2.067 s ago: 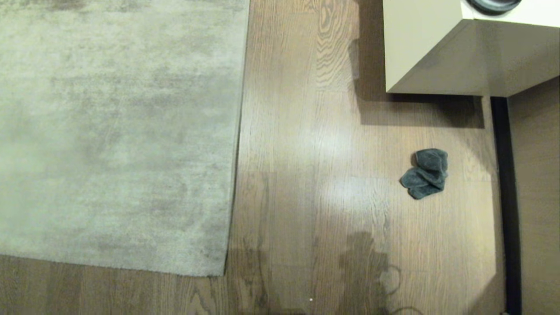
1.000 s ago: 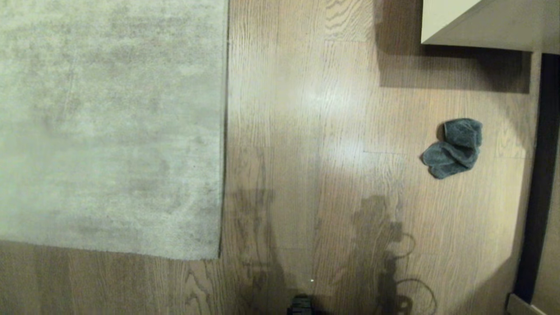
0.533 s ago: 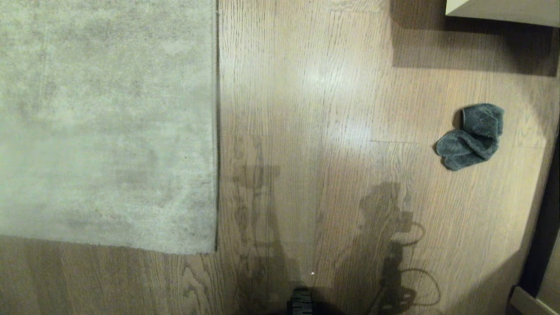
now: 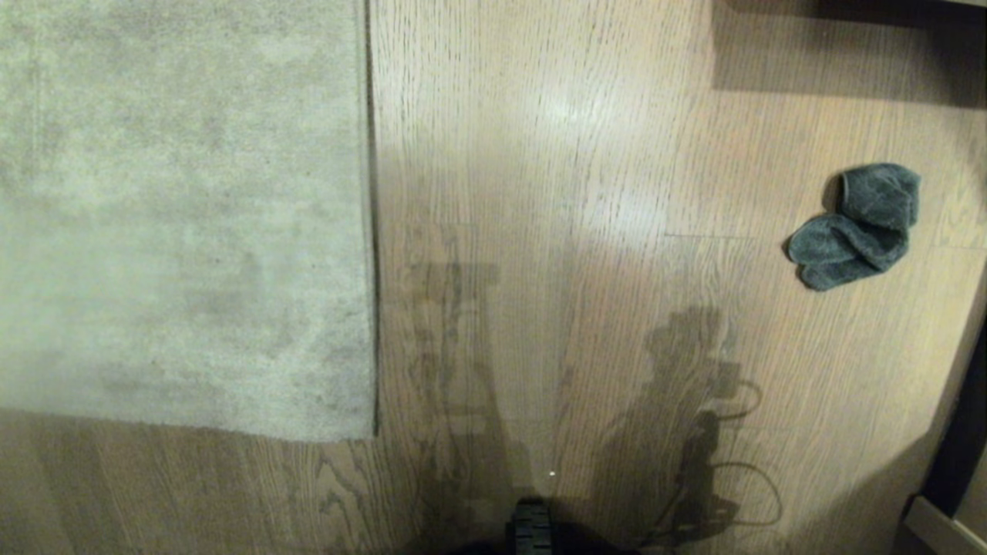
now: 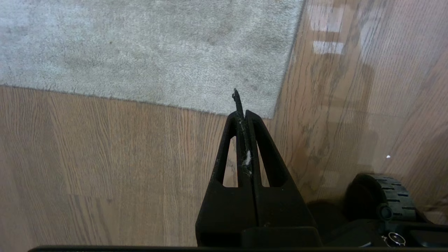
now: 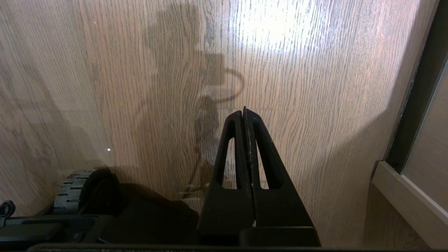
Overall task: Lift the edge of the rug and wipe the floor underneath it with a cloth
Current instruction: Pick up the rag
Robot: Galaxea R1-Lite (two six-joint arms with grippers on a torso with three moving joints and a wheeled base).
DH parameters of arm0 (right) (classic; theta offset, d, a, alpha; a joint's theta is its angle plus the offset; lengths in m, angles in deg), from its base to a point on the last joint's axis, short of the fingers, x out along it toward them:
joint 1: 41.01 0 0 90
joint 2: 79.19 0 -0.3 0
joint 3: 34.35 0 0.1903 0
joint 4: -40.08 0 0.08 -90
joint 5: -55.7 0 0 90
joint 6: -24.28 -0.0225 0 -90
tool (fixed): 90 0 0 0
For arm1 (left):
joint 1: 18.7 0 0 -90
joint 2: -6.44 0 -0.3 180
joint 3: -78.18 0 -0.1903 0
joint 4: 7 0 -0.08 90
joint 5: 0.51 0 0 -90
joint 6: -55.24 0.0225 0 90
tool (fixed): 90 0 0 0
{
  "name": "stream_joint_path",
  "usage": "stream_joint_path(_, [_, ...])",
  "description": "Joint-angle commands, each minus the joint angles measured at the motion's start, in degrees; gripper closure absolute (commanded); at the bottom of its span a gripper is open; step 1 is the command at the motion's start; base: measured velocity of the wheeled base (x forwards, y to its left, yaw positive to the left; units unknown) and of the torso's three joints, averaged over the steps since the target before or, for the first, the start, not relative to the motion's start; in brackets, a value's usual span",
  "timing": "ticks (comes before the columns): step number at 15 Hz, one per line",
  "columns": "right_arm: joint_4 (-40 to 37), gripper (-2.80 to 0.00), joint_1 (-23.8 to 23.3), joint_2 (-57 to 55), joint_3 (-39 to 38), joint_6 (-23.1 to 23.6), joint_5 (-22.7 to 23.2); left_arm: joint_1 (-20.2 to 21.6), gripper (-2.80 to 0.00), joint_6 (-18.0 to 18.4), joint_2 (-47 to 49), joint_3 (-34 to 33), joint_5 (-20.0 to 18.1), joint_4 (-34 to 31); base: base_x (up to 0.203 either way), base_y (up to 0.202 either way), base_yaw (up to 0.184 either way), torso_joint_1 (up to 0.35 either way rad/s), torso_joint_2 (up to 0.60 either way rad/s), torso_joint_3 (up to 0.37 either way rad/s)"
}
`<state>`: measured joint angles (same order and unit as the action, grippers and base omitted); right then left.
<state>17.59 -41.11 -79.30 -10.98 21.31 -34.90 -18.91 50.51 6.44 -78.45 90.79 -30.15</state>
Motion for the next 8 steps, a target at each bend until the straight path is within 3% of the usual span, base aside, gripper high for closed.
stream_joint_path(1, [0.0, 0.0, 0.01, 0.02, 0.0, -0.01, -0.02, 0.03, 0.0, -0.02, 0.09, 0.0, 0.03, 0.04, 0.0, 0.0, 0.0, 0.0, 0.0, 0.0])
stream_joint_path(8, [0.0, 0.0, 0.01, 0.02, 0.0, -0.01, -0.02, -0.01, 0.0, -0.02, 0.09, 0.0, 0.03, 0.04, 0.0, 0.0, 0.0, 0.0, 0.0, 0.0])
